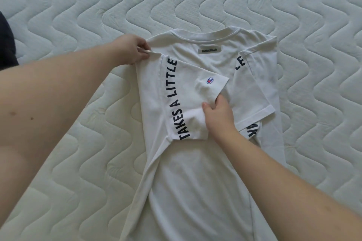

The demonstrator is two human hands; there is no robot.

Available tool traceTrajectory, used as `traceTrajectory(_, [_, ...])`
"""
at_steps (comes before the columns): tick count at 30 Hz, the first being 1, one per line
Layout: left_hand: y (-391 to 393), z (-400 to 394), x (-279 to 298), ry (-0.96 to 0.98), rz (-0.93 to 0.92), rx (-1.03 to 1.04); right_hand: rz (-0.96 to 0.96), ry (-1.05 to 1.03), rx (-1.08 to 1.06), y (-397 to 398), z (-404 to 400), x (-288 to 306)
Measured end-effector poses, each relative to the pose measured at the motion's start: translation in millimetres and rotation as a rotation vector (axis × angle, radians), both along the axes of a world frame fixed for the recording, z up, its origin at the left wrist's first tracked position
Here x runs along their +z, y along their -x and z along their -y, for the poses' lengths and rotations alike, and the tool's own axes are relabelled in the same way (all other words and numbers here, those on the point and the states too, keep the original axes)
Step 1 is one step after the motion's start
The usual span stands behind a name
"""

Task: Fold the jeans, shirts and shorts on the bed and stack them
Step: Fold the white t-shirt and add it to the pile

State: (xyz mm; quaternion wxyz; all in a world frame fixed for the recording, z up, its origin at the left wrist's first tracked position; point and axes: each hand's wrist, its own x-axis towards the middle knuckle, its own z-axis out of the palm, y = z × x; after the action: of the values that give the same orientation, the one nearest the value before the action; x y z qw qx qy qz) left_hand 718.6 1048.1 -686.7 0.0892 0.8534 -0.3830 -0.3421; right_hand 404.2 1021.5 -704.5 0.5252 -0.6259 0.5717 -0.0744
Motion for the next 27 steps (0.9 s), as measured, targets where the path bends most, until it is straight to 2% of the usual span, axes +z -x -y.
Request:
traceTrajectory(9, [9,-3,-11,0.121,0.19,0.083,-0.063,0.003,-0.052,6,-10,-3])
traceTrajectory(15, [17,0,-13,0.205,0.227,0.07,-0.1,-0.034,-0.046,11,-1,5])
traceTrajectory(18, [18,0,-13,0.186,0.251,0.046,-0.077,-0.048,-0.08,16,-2,10])
traceTrajectory(21, [15,4,-11,0.148,0.192,0.003,-0.045,-0.087,-0.121,20,-6,12])
traceTrajectory(24, [8,4,-7,0.122,0.141,-0.047,0.054,-0.158,-0.187,19,-7,15])
traceTrajectory(27, [9,3,-5,0.148,0.165,-0.032,0.115,-0.149,-0.213,19,-6,13])
